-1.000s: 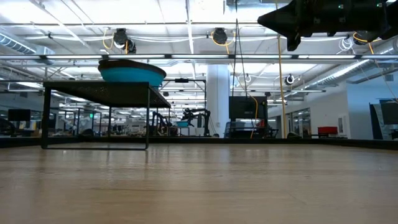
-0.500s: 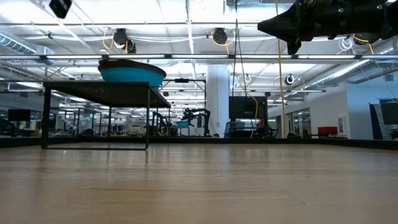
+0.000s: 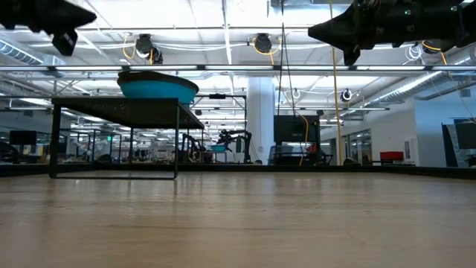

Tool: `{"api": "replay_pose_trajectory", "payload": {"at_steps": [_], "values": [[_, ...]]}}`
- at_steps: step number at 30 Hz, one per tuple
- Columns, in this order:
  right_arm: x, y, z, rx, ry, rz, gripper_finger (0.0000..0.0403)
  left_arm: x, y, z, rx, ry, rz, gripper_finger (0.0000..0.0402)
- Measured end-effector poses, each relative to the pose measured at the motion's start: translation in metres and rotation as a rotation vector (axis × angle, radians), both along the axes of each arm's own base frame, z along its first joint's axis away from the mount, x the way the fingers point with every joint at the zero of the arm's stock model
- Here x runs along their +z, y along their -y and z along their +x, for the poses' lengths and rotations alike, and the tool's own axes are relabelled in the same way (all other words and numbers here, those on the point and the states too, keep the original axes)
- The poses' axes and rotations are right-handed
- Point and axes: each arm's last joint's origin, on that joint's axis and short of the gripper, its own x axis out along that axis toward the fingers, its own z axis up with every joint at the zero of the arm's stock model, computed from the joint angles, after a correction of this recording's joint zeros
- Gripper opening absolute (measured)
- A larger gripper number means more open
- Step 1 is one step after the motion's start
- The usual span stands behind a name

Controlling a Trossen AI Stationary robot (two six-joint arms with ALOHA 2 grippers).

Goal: Pick & Place Fruit
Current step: Return to Home Position

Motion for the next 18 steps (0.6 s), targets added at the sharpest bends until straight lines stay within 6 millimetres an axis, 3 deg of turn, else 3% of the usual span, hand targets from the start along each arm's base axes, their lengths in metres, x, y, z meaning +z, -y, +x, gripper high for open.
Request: {"api": "replay_pose_trajectory", "payload": {"at_steps": [5,9,18], "values": [[0.001,0.000,-0.001,0.002,0.011,0.041,0.0000,-0.027,0.000,0.005,-0.012,-0.031,-0.039,0.0005],[0.012,0.001,-0.010,0.004,0.075,0.054,0.0000,-0.034,0.000,0.008,-0.014,-0.058,-0.019,0.0004],[0.036,0.005,-0.063,-0.011,0.169,0.070,0.0000,-0.040,0.002,0.009,-0.099,-0.094,-0.001,0.0003]]}}
